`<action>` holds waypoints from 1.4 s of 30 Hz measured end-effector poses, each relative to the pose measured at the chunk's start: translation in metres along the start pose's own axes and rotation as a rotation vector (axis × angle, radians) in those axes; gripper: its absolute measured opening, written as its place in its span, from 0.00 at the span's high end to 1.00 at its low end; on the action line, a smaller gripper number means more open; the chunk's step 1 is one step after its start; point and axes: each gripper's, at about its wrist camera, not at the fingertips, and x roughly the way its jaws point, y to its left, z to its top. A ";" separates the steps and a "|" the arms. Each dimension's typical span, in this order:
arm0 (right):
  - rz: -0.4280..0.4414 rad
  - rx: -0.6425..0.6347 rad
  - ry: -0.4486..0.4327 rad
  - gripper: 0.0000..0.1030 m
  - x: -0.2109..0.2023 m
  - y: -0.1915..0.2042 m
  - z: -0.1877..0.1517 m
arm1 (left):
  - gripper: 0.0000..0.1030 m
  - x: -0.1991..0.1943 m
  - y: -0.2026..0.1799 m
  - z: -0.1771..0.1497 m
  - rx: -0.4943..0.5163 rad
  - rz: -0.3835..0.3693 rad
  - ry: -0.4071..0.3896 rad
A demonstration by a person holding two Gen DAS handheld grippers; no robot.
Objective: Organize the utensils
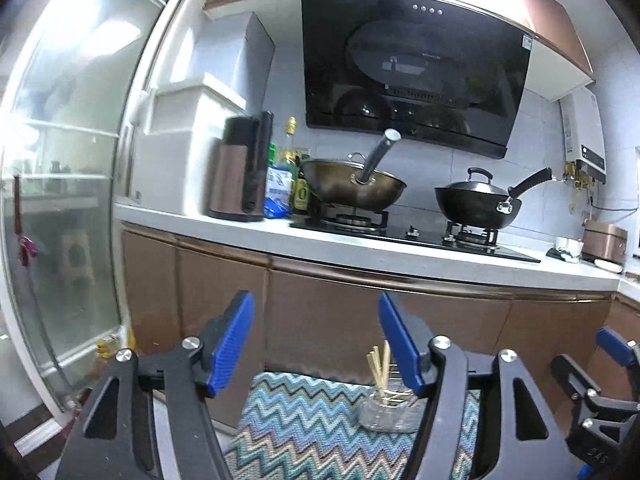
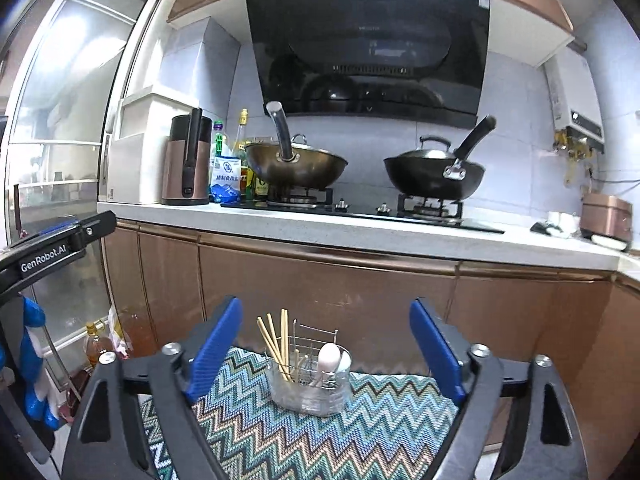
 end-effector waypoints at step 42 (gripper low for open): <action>-0.234 0.014 -0.139 0.00 -0.110 -0.025 -0.007 | 0.25 -0.101 0.000 0.001 0.087 0.144 -0.119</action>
